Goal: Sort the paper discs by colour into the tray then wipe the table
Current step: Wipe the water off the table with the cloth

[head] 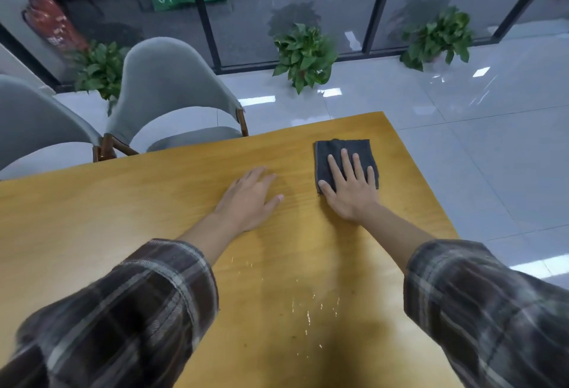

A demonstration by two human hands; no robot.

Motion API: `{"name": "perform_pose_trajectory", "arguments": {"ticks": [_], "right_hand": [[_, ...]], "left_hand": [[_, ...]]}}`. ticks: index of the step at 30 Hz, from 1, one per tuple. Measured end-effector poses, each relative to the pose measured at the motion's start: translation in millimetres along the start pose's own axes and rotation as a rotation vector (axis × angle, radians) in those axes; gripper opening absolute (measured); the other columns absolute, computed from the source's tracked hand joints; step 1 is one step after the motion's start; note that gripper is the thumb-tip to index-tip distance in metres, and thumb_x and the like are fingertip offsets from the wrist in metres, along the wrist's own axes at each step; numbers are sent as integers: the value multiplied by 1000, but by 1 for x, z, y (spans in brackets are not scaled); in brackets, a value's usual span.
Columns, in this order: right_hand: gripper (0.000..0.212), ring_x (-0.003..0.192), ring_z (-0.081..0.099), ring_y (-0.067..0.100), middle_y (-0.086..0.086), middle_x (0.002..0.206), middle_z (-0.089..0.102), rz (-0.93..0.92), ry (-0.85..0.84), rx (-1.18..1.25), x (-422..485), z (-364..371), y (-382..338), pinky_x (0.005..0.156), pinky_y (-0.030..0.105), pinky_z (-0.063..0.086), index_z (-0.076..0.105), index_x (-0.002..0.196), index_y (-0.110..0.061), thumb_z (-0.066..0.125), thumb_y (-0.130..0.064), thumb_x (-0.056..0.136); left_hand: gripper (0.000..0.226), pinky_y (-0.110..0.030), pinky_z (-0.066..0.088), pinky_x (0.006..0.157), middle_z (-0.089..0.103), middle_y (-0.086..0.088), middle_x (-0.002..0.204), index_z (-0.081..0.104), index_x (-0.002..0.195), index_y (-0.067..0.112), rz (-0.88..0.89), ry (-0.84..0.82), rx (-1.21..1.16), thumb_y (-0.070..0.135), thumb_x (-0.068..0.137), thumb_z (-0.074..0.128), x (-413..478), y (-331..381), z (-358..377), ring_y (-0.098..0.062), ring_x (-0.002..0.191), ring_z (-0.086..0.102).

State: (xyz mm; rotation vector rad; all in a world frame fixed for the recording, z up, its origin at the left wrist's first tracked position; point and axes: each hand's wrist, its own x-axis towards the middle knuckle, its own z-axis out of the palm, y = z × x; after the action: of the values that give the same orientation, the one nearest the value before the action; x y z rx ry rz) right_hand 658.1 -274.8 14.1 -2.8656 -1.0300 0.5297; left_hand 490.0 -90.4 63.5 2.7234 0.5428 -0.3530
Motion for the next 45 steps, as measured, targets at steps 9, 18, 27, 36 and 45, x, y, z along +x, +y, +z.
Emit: {"name": "perform_pose_trajectory", "arguments": {"ticks": [9, 18, 27, 36, 45], "right_hand": [[74, 154, -27, 21, -4, 166, -31, -114, -64, -30, -112, 44, -64, 127, 51, -7, -19, 159, -35, 9, -68, 99], [65, 158, -6, 17, -10, 172, 1, -257, -74, 122, -187, 55, -108, 128, 48, 4, 22, 161, -33, 27, -62, 104], [69, 154, -27, 23, 0, 167, -28, -154, -3, -2, -161, 82, -152, 125, 53, -12, -16, 161, -29, 11, -58, 106], [68, 155, -23, 22, -3, 169, -23, -484, 6, -81, -171, 111, -257, 125, 54, -10, -11, 162, -34, 6, -61, 102], [68, 156, -19, 12, -15, 169, -16, -461, 26, -134, -193, 96, -133, 127, 51, 0, -8, 160, -45, 7, -69, 98]], "left_hand": [[66, -43, 8, 128, 0, -3, 175, 20, 166, 20, -71, 87, -31, 50, 109, 38, -87, -59, 31, -21, 161, -4], [67, -45, 6, 130, -8, -3, 174, 14, 166, 19, -273, 212, 6, 52, 110, 30, -209, -109, 67, -21, 160, -10], [54, -44, 23, 127, 25, -6, 170, 29, 162, 13, -461, 427, -63, 33, 112, 26, -269, -156, 109, -23, 157, 22], [47, -48, 36, 117, 43, -8, 161, 48, 153, 11, -409, 617, -89, 12, 106, 42, -266, -165, 123, -26, 149, 39], [50, -45, 31, 122, 38, -4, 164, 43, 156, 15, -438, 560, -78, 19, 107, 39, -269, -163, 119, -21, 152, 33]]}}
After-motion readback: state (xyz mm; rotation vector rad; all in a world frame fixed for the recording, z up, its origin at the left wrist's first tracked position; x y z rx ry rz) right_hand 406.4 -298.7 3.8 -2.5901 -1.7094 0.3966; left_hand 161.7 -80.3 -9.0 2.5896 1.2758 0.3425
